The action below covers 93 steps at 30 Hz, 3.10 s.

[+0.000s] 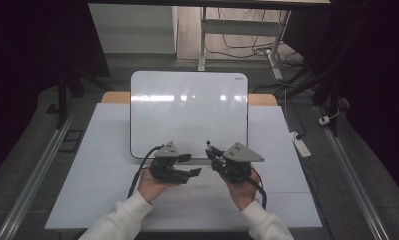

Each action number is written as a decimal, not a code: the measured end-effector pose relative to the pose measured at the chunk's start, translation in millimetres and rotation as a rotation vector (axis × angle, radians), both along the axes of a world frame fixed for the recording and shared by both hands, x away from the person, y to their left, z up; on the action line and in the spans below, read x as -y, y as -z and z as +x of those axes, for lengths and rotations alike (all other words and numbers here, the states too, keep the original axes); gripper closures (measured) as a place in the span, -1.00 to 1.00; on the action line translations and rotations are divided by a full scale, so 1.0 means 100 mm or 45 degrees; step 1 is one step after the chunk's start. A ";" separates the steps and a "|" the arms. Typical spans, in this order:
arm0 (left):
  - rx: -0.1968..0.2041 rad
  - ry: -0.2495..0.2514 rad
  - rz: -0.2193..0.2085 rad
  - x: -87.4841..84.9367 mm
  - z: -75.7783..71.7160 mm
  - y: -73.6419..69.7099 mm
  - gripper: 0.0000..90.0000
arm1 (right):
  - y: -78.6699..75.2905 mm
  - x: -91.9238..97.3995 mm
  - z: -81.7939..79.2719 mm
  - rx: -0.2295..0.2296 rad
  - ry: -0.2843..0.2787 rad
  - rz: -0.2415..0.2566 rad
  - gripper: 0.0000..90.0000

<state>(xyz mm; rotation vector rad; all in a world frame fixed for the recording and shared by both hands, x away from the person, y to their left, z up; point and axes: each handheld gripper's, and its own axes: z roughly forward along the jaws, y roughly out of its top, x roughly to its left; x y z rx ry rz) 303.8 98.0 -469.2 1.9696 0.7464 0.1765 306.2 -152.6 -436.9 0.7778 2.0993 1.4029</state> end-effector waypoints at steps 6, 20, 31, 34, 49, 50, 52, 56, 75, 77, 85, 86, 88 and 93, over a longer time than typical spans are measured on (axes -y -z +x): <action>0.034 -0.153 0.051 -0.52 -0.25 0.03 -0.30 | -0.02 0.31 0.22 -0.086 0.181 0.029 0.78; 0.006 -0.433 0.116 -1.32 -0.48 0.28 -0.31 | 0.10 0.42 0.82 -0.208 0.380 -0.068 0.78; 0.038 -0.409 0.109 -1.35 -0.52 0.31 -0.28 | 0.15 0.28 1.04 -0.219 0.433 -0.152 0.77; 0.051 -0.414 0.105 -1.38 -0.53 0.31 -0.28 | 0.16 0.29 1.08 -0.225 0.443 -0.155 0.77; 0.075 -0.437 0.101 -1.39 -0.55 0.33 -0.25 | 0.16 0.32 1.08 -0.180 0.446 -0.179 0.52; 0.076 -0.439 0.100 -1.39 -0.55 0.33 -0.25 | 0.16 0.32 1.08 -0.176 0.442 -0.179 0.48; 0.078 -0.439 0.099 -1.39 -0.55 0.33 -0.25 | 0.15 0.33 1.06 -0.176 0.429 -0.171 0.38; 0.071 -0.438 0.110 -1.39 -0.55 0.34 -0.25 | 0.11 0.37 0.98 -0.135 0.373 -0.157 0.20; 0.032 -0.339 0.119 -1.29 -0.62 0.39 -0.37 | 0.34 1.17 0.14 -0.077 0.001 -0.114 -0.12; 0.026 -0.333 0.116 -1.28 -0.63 0.40 -0.38 | 0.41 1.29 0.09 -0.089 0.011 -0.120 -0.12; 0.010 -0.317 0.131 -1.25 -0.65 0.44 -0.41 | 0.65 1.64 0.02 -0.143 0.047 -0.122 -0.13; 0.009 -0.317 0.131 -1.26 -0.65 0.44 -0.41 | 0.67 1.66 0.02 -0.152 0.046 -0.118 -0.13; 0.010 -0.316 0.128 -1.26 -0.65 0.45 -0.41 | 0.69 1.67 0.03 -0.160 0.037 -0.118 -0.13; 0.005 -0.319 0.130 -1.27 -0.63 0.46 -0.42 | 0.71 1.64 0.02 -0.142 0.029 -0.145 -0.13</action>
